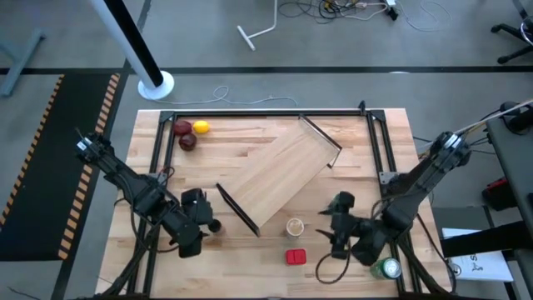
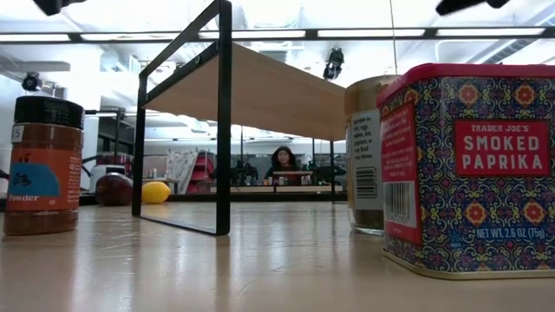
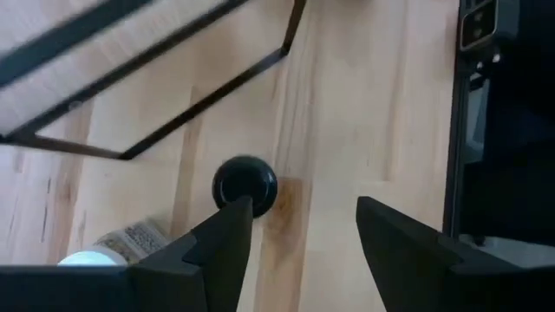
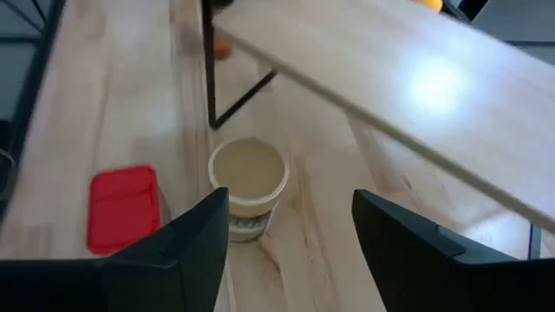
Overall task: Shelf spices
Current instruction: Put the gold seasoning bottle on the shelf
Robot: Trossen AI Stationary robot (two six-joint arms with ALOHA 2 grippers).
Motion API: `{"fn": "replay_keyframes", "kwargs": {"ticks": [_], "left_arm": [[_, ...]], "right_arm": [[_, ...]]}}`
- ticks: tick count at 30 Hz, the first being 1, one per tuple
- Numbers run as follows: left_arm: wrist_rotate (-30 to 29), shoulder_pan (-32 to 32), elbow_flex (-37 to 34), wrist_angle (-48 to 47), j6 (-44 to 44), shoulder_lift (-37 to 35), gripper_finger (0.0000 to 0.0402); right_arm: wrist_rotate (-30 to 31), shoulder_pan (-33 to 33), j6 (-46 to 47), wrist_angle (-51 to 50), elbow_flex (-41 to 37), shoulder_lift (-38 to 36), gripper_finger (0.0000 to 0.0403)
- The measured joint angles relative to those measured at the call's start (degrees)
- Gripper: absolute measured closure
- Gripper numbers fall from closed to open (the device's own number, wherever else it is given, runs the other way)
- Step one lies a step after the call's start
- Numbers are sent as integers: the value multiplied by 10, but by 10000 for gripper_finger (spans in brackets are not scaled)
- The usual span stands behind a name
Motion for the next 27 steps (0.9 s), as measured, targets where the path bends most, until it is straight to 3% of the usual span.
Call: {"fn": "replay_keyframes", "kwargs": {"ticks": [6, 13, 21, 27], "left_arm": [[-4, 3, 0, -5, 0, 0, 205], [-12, 6, -1, -5, 16, 0, 205], [-13, 6, -3, -4, 16, 0, 205], [-13, 6, -11, -1, 13, 0, 205]], "right_arm": [[-7, -9, -2, 11, 11, 68, 177], [-17, -32, -23, 15, 47, 112, 126], [-82, -74, -71, 60, 47, 134, 55], [-136, -102, -114, 99, 47, 144, 41]]}}
